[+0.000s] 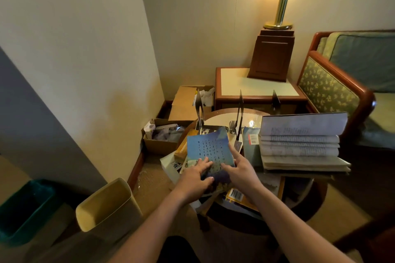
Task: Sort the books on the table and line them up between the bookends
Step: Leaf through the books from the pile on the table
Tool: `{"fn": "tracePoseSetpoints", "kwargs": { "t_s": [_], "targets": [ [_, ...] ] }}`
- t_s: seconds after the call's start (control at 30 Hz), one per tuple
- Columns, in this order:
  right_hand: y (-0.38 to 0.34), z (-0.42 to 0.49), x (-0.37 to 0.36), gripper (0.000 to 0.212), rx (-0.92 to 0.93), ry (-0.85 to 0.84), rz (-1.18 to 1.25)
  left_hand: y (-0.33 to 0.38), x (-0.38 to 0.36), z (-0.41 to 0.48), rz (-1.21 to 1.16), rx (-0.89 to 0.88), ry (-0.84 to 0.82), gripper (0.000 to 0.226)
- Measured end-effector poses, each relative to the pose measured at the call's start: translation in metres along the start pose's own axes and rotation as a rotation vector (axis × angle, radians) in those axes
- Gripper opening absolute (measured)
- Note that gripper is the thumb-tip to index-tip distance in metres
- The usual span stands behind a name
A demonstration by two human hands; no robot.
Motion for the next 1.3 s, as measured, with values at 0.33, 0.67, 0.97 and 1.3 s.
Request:
{"fn": "tracePoseSetpoints", "kwargs": {
  "t_s": [0.33,0.67,0.97,1.3],
  "targets": [
    [-0.007,-0.005,-0.001,0.050,-0.096,-0.030,0.013,-0.016,-0.028,0.003,-0.198,0.037,0.423,0.034],
    [-0.045,-0.039,0.028,0.049,-0.072,-0.103,0.383,0.024,0.033,-0.024,-0.945,0.089,0.082,0.030],
    [-0.084,-0.054,0.041,0.035,0.059,-0.040,0.521,0.073,0.045,-0.058,-1.164,0.007,-0.124,0.028],
    [-0.106,-0.051,0.052,0.033,0.155,0.089,0.232,0.071,0.042,-0.066,-1.076,0.018,-0.112,0.031]
  ]
}}
Point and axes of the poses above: each hand's wrist, its own z-axis towards the middle knuckle, its own x-axis out of the back of the hand, y = z × x, the point moved 1 cm from there along z, towards the middle knuckle, and after that the axes turned 10 degrees about x, right-handed, at the moved point
